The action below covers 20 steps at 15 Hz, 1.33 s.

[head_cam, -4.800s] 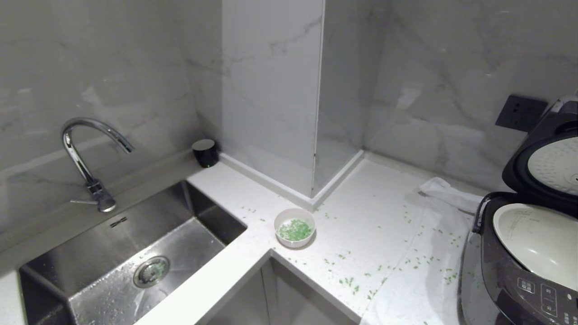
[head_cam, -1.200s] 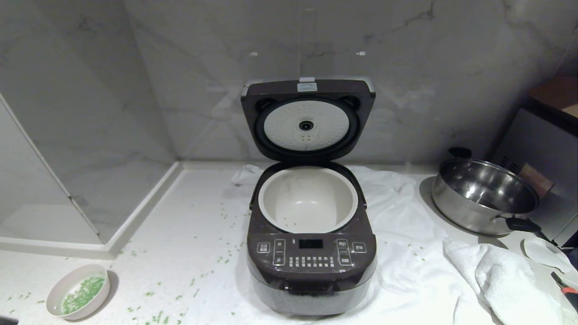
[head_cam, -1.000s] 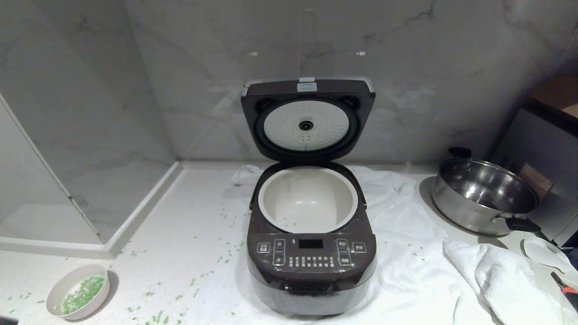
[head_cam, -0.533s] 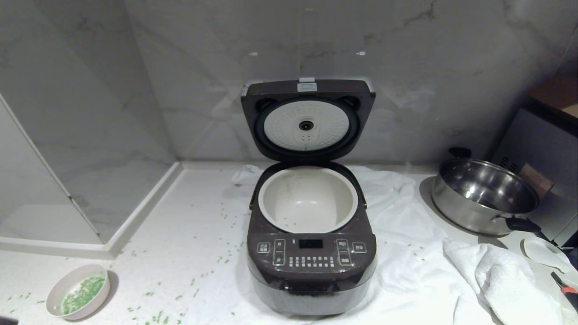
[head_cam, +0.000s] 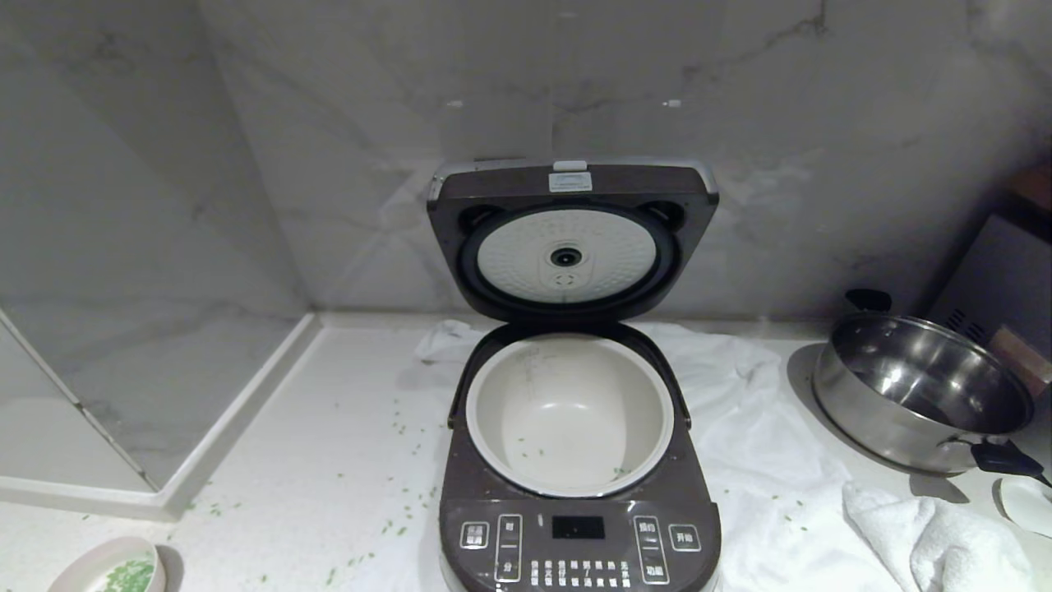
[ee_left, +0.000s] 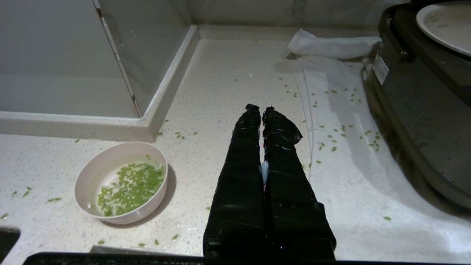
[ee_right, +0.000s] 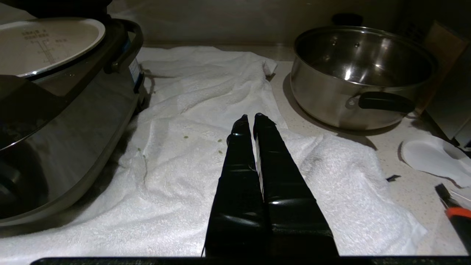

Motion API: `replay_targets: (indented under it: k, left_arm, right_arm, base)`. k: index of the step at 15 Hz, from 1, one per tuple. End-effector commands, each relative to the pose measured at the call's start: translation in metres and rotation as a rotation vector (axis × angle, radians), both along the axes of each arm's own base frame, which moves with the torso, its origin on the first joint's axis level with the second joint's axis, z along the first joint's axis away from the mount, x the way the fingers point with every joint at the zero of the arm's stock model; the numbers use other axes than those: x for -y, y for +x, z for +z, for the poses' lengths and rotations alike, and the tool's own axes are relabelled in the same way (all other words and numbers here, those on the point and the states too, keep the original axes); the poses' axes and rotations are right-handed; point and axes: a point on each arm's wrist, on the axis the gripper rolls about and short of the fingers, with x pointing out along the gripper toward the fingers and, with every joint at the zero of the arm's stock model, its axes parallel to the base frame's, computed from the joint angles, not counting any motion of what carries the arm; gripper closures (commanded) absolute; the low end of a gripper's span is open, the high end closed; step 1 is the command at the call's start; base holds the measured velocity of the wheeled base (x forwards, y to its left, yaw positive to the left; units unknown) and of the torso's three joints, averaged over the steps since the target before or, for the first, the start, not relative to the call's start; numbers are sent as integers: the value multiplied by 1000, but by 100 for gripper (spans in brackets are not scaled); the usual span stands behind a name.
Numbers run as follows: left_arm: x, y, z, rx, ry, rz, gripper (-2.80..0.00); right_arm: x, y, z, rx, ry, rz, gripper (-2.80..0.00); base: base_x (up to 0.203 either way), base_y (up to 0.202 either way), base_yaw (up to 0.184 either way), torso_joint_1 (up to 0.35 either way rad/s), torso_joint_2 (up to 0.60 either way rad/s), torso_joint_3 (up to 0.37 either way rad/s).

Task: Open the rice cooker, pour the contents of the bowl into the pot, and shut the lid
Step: Pour the water from the bowl into the rice cooker

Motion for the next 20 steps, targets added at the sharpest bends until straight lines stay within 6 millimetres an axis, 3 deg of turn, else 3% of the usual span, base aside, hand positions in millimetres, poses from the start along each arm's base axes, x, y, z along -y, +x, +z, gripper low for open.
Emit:
replay_targets:
  k: [1,8,11,13,16,20]
  left_arm:
    - [0,0,0,2,-2,1,0]
    - [0,-3,3,-17,-17,26,0]
    - [-2,-2,50,-34,-62,109,0]
    - [-3,14,82,-106,-98,137,0]
    - [-4,52,105,-266,-133,182,0]
    - [-10,107,94,-598,-203,301,0]
  right_arm:
    - [0,0,0,-2,0,2,0]
    - [0,0,0,-2,0,2,0]
    - [0,0,0,-1,0,1,0]
    - [0,0,0,-2,0,0,0]
    - [0,0,0,-2,0,2,0]
    - [0,0,0,-1,0,1,0]
  base:
    - [57,0,7,15,10,2]
    - [0,0,0,0,0,0]
    - [0,0,0,0,0,0]
    - [0,0,0,0,0,0]
    - [0,0,0,0,0,0]
    - [0,0,0,0,0,0]
